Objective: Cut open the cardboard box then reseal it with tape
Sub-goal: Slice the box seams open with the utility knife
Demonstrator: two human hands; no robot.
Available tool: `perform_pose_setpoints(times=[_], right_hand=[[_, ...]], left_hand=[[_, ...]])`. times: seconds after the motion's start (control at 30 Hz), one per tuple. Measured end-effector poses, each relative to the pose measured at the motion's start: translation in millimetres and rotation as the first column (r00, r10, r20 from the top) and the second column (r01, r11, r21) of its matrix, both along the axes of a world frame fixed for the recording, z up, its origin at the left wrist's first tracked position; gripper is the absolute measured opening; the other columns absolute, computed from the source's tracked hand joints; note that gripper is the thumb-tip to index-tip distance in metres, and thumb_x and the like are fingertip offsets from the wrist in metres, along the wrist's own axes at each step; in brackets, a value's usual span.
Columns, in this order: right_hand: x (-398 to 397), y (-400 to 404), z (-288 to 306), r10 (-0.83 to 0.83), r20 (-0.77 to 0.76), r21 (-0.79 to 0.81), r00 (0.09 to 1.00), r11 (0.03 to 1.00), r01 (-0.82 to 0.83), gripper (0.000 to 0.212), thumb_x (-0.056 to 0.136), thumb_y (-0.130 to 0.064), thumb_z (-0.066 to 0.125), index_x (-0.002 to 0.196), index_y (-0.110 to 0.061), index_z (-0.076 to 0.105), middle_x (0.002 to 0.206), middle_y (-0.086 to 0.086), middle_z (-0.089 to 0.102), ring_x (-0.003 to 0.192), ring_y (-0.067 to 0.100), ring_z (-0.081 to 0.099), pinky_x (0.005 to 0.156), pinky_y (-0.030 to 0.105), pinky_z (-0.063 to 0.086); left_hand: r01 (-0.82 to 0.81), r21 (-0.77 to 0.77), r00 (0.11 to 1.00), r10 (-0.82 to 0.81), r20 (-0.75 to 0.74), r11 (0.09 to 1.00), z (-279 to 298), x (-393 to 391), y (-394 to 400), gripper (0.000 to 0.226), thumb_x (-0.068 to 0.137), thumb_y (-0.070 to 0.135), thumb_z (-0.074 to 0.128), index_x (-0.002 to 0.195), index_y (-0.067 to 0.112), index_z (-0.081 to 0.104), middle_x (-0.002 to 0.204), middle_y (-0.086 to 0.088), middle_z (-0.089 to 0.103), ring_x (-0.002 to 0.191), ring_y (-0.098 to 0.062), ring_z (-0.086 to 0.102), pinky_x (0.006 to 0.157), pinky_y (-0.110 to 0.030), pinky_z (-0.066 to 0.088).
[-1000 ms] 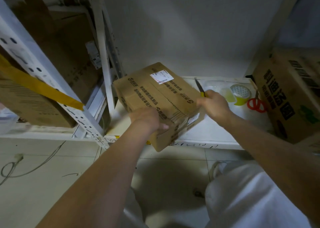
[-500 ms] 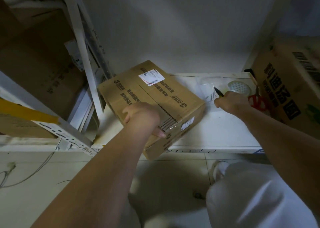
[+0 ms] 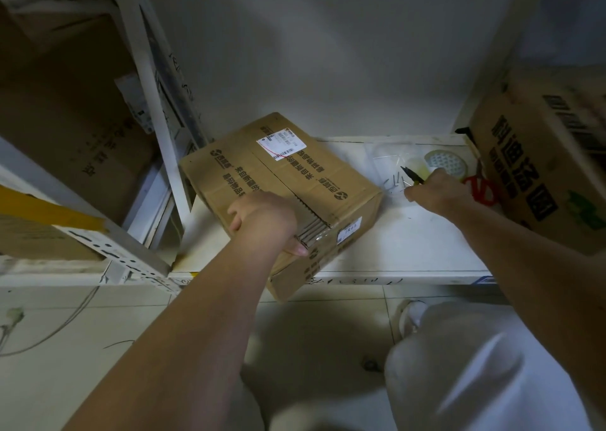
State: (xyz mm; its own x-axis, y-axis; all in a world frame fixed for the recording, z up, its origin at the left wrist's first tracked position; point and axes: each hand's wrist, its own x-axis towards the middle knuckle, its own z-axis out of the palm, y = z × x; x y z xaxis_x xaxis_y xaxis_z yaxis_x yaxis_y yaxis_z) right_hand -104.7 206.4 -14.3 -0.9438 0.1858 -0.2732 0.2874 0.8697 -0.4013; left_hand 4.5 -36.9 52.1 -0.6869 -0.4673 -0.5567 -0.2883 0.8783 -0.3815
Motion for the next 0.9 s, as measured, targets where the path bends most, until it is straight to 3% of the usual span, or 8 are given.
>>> perform_pose_setpoints(times=[0.17,0.27,0.33,0.4,0.5,0.9], right_hand=[[6,17,1,0.099,-0.087,-0.01,0.991,0.995,-0.1,0.037,0.079,-0.036,0.064,0.097,-0.003,0.059,0.089,0.013,0.059,0.079,0.028,0.055,0.062,0.028,0.039],[16,35,-4,0.243,-0.072,0.026,0.967,0.97,-0.241,0.036,0.082,-0.035,0.064,0.103,-0.006,0.06,0.097,0.012,0.058,0.09,0.029,0.057,0.07,0.03,0.042],[24,48,-14,0.342,-0.006,0.154,0.94,0.929,-0.337,0.04,0.082,-0.042,0.063,0.109,-0.013,0.057,0.104,0.007,0.056,0.098,0.028,0.057,0.076,0.031,0.044],[30,57,-27,0.439,0.057,0.36,0.897,0.829,-0.429,0.043,0.082,-0.05,0.056,0.108,-0.017,0.054,0.106,0.006,0.059,0.098,0.026,0.057,0.079,0.034,0.046],[38,62,-43,0.511,0.082,0.462,0.856,0.741,-0.487,0.048,0.081,-0.053,0.052,0.112,-0.015,0.055,0.105,0.007,0.059,0.098,0.025,0.054,0.08,0.033,0.044],[46,44,-60,0.431,0.103,0.54,0.896,0.733,-0.414,0.07,0.087,-0.067,0.042,0.128,-0.011,0.047,0.127,0.012,0.05,0.118,0.031,0.045,0.094,0.039,0.04]], left_hand=[[-0.014,0.028,0.999,0.016,-0.039,0.999,-4,3,-2,0.107,0.055,0.082,0.066,0.135,0.013,0.047,0.127,-0.007,0.06,0.117,-0.031,0.058,0.103,-0.044,0.044],[0.006,0.038,0.999,-0.004,-0.053,0.999,-6,4,-3,0.106,0.057,0.082,0.065,0.136,0.014,0.046,0.129,-0.007,0.059,0.118,-0.031,0.057,0.103,-0.045,0.044],[0.008,0.039,0.999,-0.006,-0.041,0.999,-8,3,-4,0.107,0.057,0.082,0.064,0.137,0.014,0.045,0.128,-0.008,0.059,0.118,-0.031,0.058,0.103,-0.045,0.044],[-0.005,0.036,1.0,0.006,-0.027,0.999,-8,2,-4,0.108,0.057,0.082,0.064,0.138,0.013,0.044,0.128,-0.008,0.059,0.118,-0.031,0.057,0.103,-0.045,0.044],[-0.006,0.032,1.0,0.006,-0.02,0.999,-9,0,-4,0.108,0.057,0.082,0.063,0.137,0.012,0.045,0.129,-0.009,0.059,0.118,-0.032,0.057,0.103,-0.045,0.044],[-0.013,0.004,1.0,0.013,-0.017,1.0,-13,-3,-5,0.106,0.055,0.084,0.062,0.132,0.012,0.049,0.124,-0.009,0.061,0.114,-0.031,0.059,0.1,-0.044,0.046]])
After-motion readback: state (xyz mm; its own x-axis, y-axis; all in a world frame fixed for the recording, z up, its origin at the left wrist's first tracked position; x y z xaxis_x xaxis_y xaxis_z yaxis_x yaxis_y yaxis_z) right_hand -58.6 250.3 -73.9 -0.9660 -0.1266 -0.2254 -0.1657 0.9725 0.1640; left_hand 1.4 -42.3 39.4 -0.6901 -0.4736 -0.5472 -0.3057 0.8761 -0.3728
